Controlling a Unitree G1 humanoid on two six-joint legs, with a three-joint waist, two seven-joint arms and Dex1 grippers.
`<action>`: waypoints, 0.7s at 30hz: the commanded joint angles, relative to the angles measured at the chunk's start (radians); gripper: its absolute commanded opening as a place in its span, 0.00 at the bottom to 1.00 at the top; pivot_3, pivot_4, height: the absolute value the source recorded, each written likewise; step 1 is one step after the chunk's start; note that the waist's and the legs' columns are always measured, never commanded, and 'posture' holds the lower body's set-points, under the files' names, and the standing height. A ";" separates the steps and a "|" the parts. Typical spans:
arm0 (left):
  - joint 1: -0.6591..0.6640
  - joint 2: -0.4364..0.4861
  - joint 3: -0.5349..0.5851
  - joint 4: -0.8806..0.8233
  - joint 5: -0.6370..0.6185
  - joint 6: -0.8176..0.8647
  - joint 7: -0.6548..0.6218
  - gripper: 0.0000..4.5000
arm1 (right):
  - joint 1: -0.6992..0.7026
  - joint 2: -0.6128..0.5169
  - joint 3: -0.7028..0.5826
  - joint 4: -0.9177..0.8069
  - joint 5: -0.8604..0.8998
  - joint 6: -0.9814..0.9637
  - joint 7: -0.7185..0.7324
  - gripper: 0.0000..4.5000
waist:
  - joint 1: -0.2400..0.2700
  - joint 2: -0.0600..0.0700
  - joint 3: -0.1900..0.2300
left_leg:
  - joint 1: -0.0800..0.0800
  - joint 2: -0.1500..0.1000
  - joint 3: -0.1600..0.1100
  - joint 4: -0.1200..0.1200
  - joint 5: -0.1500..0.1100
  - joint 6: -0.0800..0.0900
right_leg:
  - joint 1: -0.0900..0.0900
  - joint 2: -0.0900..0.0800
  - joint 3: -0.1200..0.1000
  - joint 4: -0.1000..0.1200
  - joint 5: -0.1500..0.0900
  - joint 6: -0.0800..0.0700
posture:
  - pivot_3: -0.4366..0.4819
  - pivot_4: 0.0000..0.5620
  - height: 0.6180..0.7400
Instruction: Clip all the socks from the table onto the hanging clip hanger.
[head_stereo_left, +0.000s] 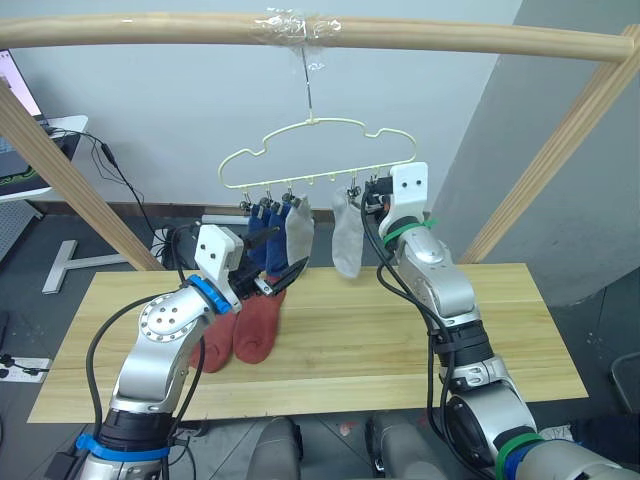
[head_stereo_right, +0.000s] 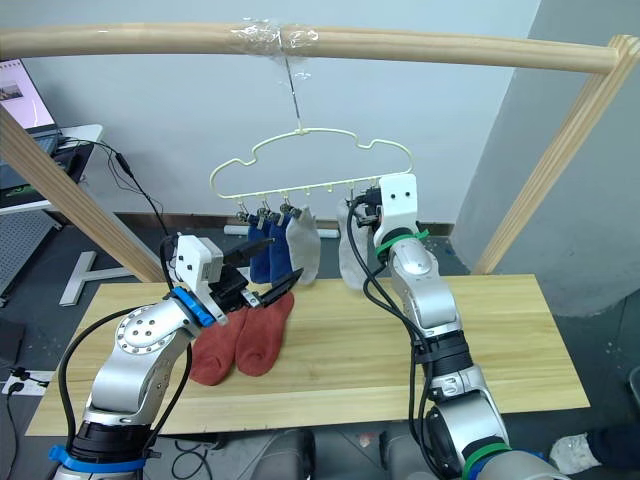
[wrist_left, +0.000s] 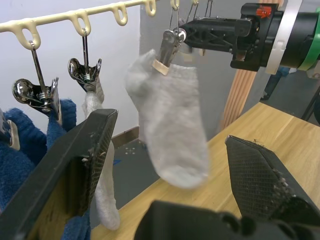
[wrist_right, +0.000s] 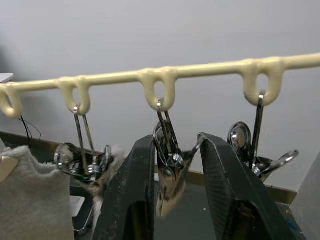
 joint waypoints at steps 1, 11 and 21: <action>-0.003 -0.013 0.035 -0.076 -0.057 0.016 0.009 0.88 | -0.023 0.009 -0.008 -0.029 -0.003 -0.028 0.001 0.31 | 0.000 0.000 0.000 | 0.000 0.000 0.000 0.000 0.000 0.000 | 0.000 0.000 0.000 0.000 0.000 0.000 | 0.46 0.29 1.00; -0.003 -0.007 0.059 -0.162 -0.173 0.144 0.011 0.88 | -0.021 0.022 -0.009 -0.033 -0.004 -0.040 0.001 0.31 | 0.000 0.000 0.000 | 0.000 0.000 0.000 0.000 0.000 0.000 | 0.000 0.000 0.000 0.001 0.000 0.000 | 0.47 0.30 1.00; 0.000 -0.009 0.066 -0.194 -0.214 0.182 0.016 0.88 | -0.033 0.039 0.001 -0.027 0.005 -0.051 0.019 0.31 | 0.001 0.000 0.000 | 0.000 0.000 0.000 0.000 0.000 0.000 | 0.000 0.000 0.000 0.001 0.000 0.000 | 0.47 0.31 1.00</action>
